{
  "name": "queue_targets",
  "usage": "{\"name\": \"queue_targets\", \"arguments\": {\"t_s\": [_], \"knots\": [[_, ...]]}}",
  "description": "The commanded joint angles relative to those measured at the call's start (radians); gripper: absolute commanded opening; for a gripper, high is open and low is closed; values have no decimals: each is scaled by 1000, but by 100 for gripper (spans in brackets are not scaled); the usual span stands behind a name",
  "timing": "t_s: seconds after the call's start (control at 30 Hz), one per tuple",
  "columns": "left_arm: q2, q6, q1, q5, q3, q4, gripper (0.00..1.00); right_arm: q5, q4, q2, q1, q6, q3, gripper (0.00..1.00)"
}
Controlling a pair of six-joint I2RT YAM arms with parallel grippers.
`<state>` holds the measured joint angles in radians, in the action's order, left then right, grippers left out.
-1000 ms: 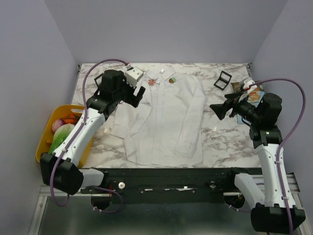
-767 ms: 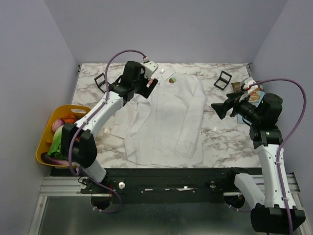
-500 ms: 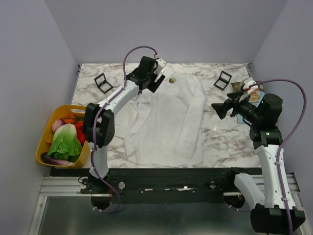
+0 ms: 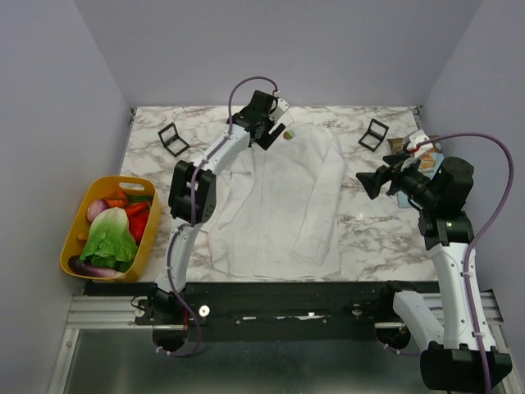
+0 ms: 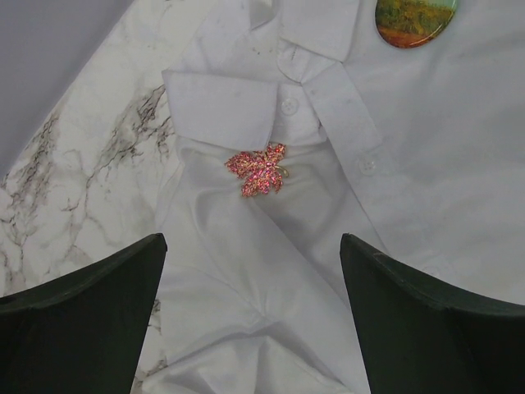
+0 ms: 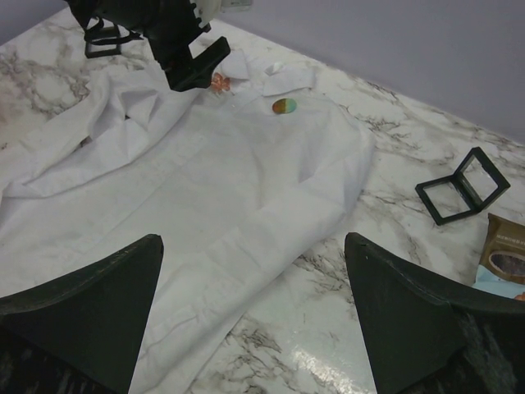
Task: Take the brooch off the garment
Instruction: Pick up the clothes at the center of the board.
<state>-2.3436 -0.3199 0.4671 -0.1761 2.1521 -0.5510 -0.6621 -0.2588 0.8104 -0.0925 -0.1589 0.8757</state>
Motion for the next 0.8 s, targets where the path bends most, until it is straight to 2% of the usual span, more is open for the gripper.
{"name": "queue_targets", "arguments": {"t_s": [0.0, 0.1, 0.33, 0.47, 0.77], "knots": [[-68, -15, 2, -20, 84, -67, 96, 29, -2, -4, 4, -18, -14, 100], [-94, -15, 2, -11, 86, -76, 95, 30, -2, -2, 4, -18, -14, 100], [-160, -7, -1, 6, 130, -107, 86, 35, -2, 1, 4, -25, -17, 100], [-181, 15, -8, 15, 163, -102, 86, 41, -2, -2, 4, -28, -18, 100], [-197, 32, -15, -91, 167, 19, 85, 35, 0, 12, 4, -33, -21, 100]]}}
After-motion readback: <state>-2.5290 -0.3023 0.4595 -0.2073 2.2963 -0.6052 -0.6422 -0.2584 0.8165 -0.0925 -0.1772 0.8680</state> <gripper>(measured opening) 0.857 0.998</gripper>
